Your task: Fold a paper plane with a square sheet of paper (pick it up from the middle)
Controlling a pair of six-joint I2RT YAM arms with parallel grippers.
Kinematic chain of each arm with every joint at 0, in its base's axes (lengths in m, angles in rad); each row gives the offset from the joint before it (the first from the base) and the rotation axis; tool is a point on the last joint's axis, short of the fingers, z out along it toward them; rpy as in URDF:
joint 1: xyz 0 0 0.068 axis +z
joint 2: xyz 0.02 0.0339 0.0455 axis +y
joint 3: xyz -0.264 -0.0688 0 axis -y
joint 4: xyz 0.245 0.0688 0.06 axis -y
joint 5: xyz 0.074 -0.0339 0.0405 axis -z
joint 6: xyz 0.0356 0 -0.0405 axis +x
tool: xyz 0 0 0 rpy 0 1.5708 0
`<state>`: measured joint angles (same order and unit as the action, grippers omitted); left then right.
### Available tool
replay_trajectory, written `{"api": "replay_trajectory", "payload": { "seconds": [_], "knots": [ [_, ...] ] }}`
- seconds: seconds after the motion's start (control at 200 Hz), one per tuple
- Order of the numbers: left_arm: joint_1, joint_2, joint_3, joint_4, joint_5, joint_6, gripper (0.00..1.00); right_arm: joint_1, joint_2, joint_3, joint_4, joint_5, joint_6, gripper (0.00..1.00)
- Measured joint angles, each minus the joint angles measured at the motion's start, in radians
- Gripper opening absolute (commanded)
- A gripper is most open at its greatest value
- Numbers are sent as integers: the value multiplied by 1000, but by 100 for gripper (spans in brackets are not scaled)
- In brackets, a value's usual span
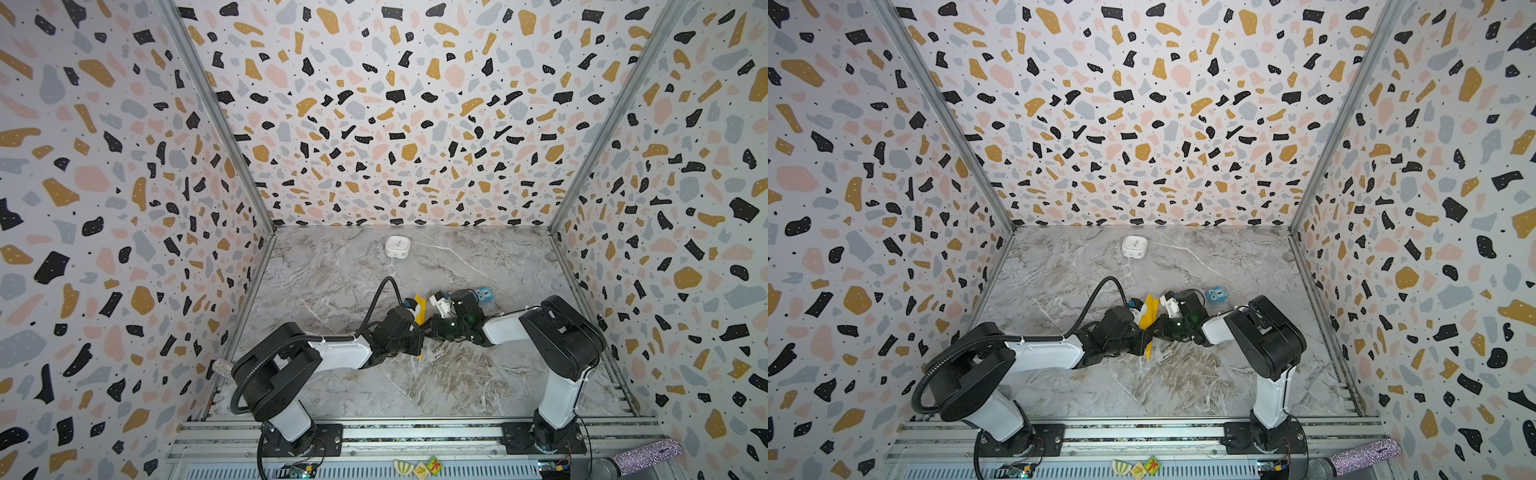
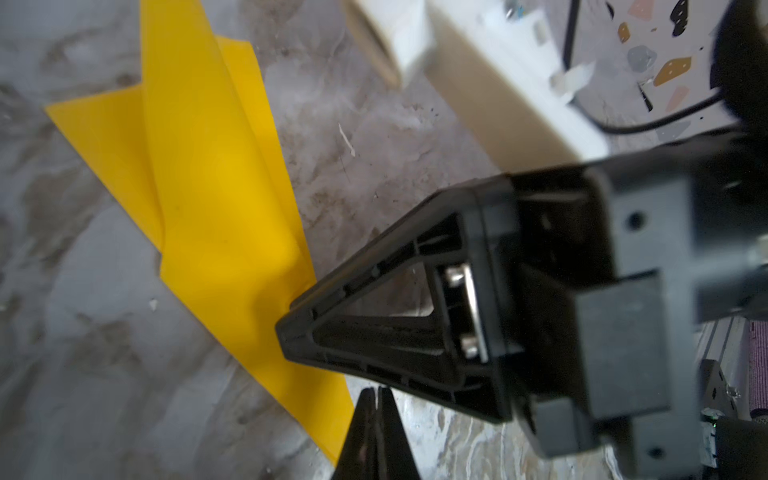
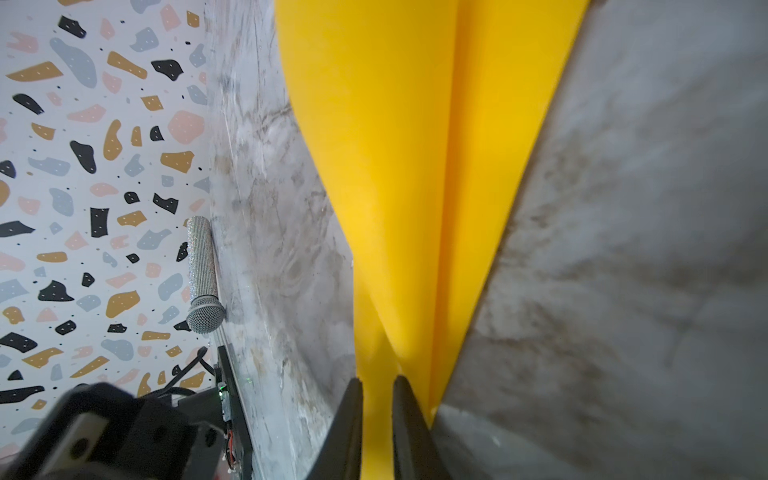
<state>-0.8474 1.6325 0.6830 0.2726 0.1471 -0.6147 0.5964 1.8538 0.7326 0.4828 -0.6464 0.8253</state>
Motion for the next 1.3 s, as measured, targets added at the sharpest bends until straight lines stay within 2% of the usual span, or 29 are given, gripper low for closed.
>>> {"api": "replay_trajectory", "payload": {
  "seconds": [0.23,0.786,1.051,1.302],
  "knots": [
    [0,42,-5,-14,7,3,0,0,0,0,-2,8,6,18],
    [0,-21,-28,-127,-121,56,0,1,-35,5,-79,75,-8,18],
    [0,-60,-27,-108,-85,42,0,1,-35,3,-74,74,-2,18],
    [0,24,0,-77,-53,31,0,1,-35,-3,-60,66,8,18]
  ]
}}
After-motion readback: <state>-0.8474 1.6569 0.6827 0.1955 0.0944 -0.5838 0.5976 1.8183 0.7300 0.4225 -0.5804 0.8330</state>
